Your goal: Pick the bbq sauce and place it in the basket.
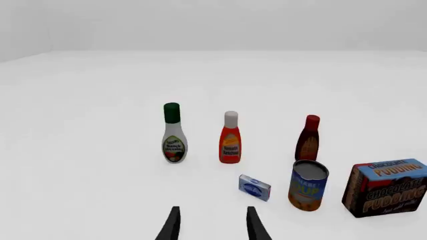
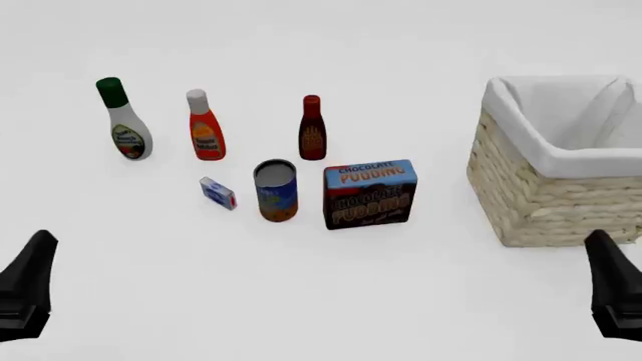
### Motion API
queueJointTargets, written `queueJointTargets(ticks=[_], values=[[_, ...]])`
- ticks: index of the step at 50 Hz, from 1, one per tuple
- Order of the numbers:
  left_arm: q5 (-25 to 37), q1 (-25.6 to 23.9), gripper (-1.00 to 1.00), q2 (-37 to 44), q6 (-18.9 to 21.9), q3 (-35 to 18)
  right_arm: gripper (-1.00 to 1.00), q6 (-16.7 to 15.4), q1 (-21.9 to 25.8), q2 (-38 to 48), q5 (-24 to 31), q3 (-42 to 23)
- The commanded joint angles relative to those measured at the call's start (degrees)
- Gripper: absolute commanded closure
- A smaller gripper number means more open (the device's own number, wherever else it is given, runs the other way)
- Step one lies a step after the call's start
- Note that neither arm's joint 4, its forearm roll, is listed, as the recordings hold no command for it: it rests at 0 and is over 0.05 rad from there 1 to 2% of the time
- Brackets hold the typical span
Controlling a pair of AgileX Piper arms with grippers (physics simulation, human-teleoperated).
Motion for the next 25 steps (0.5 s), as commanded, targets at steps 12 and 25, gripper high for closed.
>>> queueJointTargets(ticks=[12,25], values=[[0.0,0.0,-1.0,0.0,0.0,0.0,-1.0,0.36,-0.25,0.81,-0.23,-0.14],[0.0,0.0,-1.0,0.0,0.0,0.0,-1.0,-0.65,1.03,2.79,-0.23,-2.21]])
